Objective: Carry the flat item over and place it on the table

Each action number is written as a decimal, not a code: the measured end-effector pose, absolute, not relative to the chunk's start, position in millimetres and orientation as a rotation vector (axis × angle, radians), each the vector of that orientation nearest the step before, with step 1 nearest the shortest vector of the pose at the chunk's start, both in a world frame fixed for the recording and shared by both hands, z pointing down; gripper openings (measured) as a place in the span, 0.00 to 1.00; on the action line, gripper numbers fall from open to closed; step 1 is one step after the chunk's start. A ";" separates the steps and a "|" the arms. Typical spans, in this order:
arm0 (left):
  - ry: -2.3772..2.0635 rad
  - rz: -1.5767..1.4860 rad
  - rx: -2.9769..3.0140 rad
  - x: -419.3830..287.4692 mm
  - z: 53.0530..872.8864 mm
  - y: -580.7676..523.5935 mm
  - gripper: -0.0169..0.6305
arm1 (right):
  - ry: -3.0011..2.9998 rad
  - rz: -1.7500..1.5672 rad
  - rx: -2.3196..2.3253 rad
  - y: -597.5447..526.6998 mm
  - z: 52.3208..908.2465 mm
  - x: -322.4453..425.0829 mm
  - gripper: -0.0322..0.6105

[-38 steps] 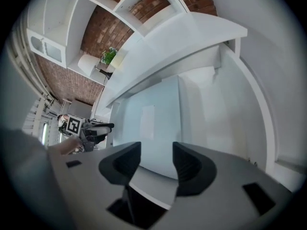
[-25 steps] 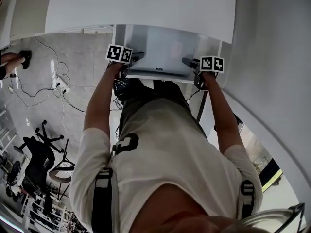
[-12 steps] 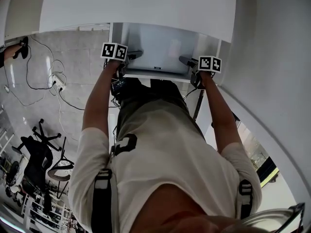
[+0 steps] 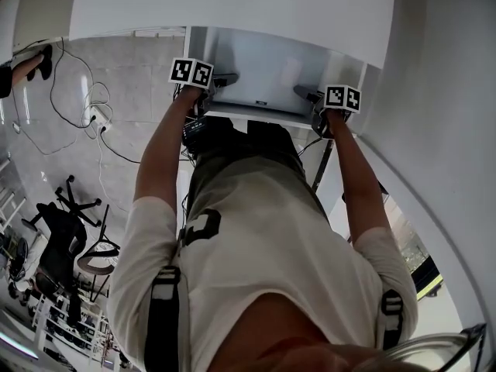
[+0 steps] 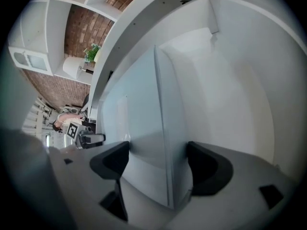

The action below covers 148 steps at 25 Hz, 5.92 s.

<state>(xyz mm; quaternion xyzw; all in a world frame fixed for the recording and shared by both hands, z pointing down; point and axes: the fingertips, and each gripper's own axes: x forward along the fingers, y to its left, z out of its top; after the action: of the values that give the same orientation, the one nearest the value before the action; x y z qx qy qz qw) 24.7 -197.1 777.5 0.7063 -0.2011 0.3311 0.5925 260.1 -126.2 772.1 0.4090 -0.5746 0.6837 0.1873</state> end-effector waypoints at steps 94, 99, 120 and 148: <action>-0.572 0.458 2.023 -96.4 583.2 -186.4 0.59 | -1.989 1.644 1.238 -103.2 580.4 135.2 0.60; -0.602 0.435 2.075 -116.5 563.8 -196.2 0.59 | -2.021 1.593 1.240 -115.3 563.9 114.0 0.60; -0.680 0.458 2.095 -117.9 560.0 -218.7 0.59 | -2.094 1.528 1.226 -149.3 568.8 114.5 0.62; -0.838 0.653 1.957 -91.2 629.0 -336.0 0.59 | -1.949 1.487 1.204 -291.4 626.4 150.1 0.57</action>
<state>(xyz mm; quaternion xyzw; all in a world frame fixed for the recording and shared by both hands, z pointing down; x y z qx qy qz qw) -91.2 -336.0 629.0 0.7886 -0.3375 0.2630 0.4416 150.1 -291.4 626.4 0.4316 -0.6986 0.5330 0.2039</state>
